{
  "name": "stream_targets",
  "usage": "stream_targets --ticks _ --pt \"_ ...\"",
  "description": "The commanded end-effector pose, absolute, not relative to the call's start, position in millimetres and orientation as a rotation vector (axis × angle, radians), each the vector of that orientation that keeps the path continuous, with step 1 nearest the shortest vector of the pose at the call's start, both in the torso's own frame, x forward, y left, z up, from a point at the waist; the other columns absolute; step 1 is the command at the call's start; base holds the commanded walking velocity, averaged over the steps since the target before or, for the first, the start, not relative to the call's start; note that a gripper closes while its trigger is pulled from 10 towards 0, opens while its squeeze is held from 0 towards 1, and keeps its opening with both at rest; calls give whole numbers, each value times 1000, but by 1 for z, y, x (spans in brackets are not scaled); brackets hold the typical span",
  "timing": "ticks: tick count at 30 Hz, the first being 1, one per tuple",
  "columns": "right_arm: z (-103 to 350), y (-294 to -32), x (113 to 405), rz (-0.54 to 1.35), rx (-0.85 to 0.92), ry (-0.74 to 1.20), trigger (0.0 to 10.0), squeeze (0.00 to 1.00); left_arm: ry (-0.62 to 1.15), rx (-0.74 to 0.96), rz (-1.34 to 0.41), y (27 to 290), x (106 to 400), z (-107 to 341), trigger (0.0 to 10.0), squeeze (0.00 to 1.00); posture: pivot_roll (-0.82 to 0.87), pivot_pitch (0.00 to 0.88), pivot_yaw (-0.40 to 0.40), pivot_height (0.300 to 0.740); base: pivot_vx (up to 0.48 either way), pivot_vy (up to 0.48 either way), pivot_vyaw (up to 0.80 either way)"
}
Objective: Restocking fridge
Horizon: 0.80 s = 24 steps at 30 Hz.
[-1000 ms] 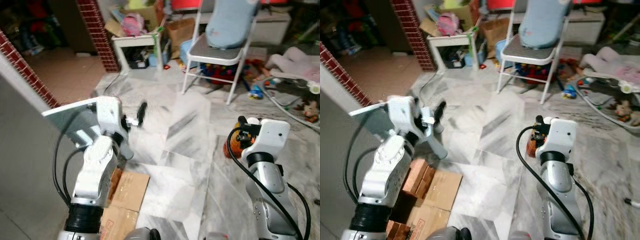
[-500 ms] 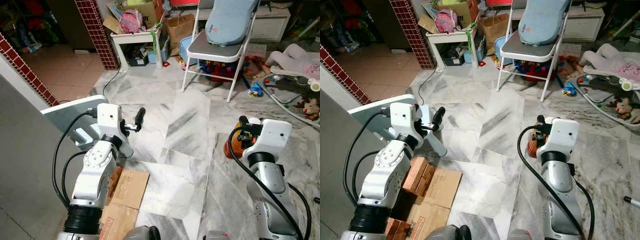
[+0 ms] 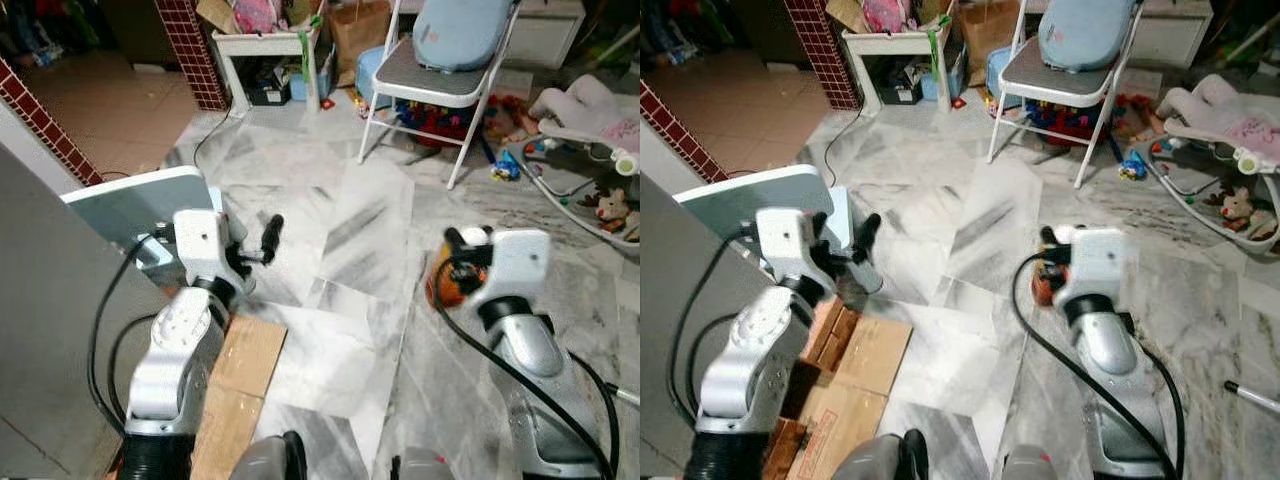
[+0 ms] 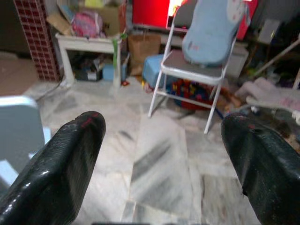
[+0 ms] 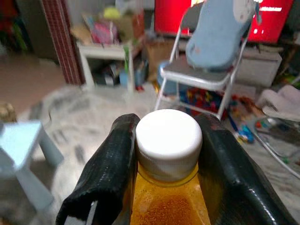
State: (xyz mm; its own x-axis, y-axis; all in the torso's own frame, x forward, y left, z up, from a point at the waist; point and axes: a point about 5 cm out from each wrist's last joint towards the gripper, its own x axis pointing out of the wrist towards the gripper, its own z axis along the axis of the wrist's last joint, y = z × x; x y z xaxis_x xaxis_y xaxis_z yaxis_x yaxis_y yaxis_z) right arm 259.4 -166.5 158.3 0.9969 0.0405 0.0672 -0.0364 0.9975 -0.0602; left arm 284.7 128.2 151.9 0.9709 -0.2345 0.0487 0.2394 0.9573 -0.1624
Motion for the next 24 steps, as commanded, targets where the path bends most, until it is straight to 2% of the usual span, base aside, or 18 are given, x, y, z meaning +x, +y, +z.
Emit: stream_targets --ticks 1,7,15,18,24 --pt "163 -169 259 21 -30 -77 10000 0 -32 -144 -200 136 282 153 10000 0 -73 168 100 740 0 0 0" --pt "159 -182 262 -10 -34 -54 10000 0 -33 -127 -118 145 274 152 10000 0 -59 164 75 740 0 0 0" --pt "162 -180 267 -14 -31 -80 10000 0 -28 -119 -104 143 274 148 10000 0 -64 163 86 740 0 0 0" --pt "164 -176 267 6 -85 -93 10000 0 -38 -121 -111 140 278 153 10000 0 -64 164 91 740 -314 0 719" --pt "161 -177 266 -9 -61 -79 10000 0 -35 -116 -124 138 279 152 10000 0 -71 177 98 740 -354 0 800"
